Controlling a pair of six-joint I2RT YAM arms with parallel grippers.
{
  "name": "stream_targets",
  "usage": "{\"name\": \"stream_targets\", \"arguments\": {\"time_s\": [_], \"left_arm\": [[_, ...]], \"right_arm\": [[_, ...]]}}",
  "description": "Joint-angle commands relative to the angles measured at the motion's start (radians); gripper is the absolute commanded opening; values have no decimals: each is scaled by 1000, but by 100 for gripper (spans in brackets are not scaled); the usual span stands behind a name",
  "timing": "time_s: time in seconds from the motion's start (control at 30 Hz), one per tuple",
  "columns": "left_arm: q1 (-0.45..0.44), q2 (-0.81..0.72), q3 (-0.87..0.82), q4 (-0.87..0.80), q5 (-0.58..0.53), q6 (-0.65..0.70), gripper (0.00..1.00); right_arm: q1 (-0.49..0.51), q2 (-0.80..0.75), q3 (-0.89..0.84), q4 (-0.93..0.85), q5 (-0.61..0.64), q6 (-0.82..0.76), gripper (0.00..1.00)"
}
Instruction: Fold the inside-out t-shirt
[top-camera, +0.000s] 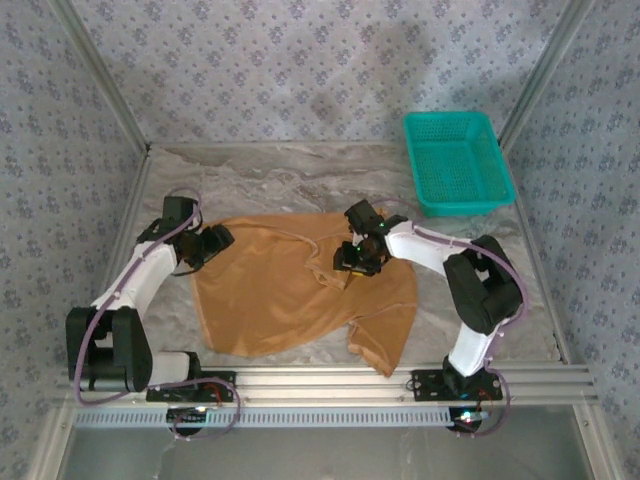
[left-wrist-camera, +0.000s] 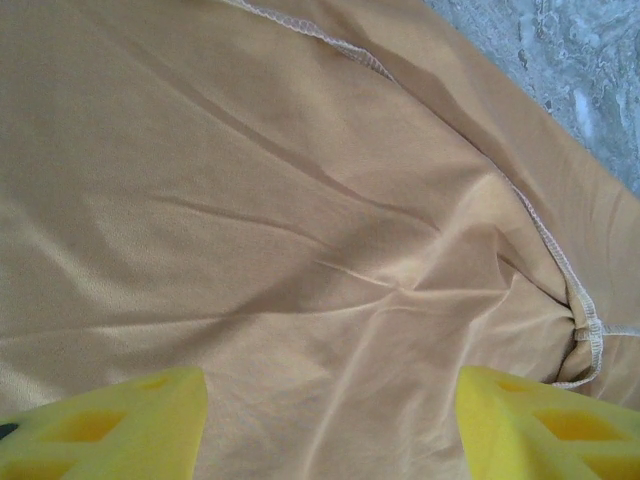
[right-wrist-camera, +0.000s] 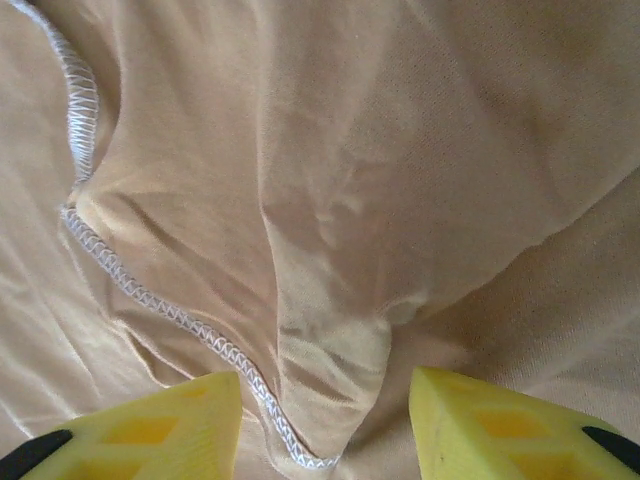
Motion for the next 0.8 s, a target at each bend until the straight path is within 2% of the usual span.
{"name": "stream_targets", "arguments": {"time_s": [0.0,0.07,0.13,0.17,0.27,0.37,0.47,0.57,0.7,0.77], "left_arm": [[7,-21,-13,19,16,0,66],[8,-24,-13,14,16,3,66],[9,-29,-11,5,14,10,65],[11,-32,-9,1,13,14,65],[14,-44,-6,-6,6,17,63],[15,-54,-9,6,1,9,62],[15,-52,-18,30,3,-3,61],[15,-49,-35,65,14,-30,60],[1,-49,-71,139,26,-78,59],[-7,-47,-79,154,23,-86,59]], "right_arm": [[4,36,59,6,19,24,42],[4,45,71,6,11,28,26],[3,45,81,-7,4,32,1],[4,41,107,-14,-4,32,0],[0,20,199,-56,-11,9,0],[-29,52,369,-95,-16,-28,0],[-65,152,548,-10,-68,-66,0],[-106,348,812,33,-162,-44,0],[-126,681,1283,26,-275,10,0],[-141,793,1458,30,-342,75,13]]}}
